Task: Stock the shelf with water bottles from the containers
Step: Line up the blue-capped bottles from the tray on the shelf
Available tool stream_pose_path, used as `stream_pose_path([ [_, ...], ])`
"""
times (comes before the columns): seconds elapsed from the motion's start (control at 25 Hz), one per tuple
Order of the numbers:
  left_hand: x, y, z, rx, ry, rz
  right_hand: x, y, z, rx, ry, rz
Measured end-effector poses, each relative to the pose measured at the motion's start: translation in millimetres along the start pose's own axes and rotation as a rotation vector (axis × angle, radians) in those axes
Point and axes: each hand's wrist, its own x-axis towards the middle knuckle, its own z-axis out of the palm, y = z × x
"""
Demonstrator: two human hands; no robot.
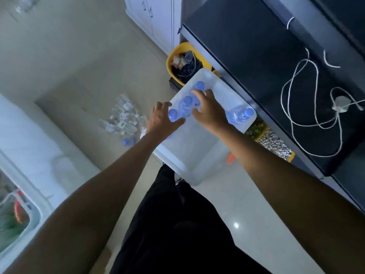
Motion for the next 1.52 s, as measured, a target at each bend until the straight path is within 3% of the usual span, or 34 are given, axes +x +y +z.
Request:
stream_pose_path([
  [0.24, -19.8, -36.6, 21.4, 0.263, -0.031, -0.119, -6.8, -3.5, 59.9, -0.223, -0.202, -0.108],
  [0.48, -18.8, -37.0, 18.6, 0.232, 0.007, -0.042, 9.1, -5.2, 77.7, -0.344, -0.151, -0.128],
  [0.84, -42.3, -17.7, -0.2, 0.076, 0.172, -0.042, -14.2, -12.0, 65.7, -0.131, -0.008, -0.188],
  [1.08, -62.0, 23.5, -43.4, -0.042, 0.271, 0.014, -58.8, -25.6, 1.3, 0.106, 0.164, -0.176],
  [1.52, -59.0, 212.0, -160.3, -0.210, 0.365, 0.487, -85.2, -72.1, -214.4, 0.292, 0.542, -0.197],
])
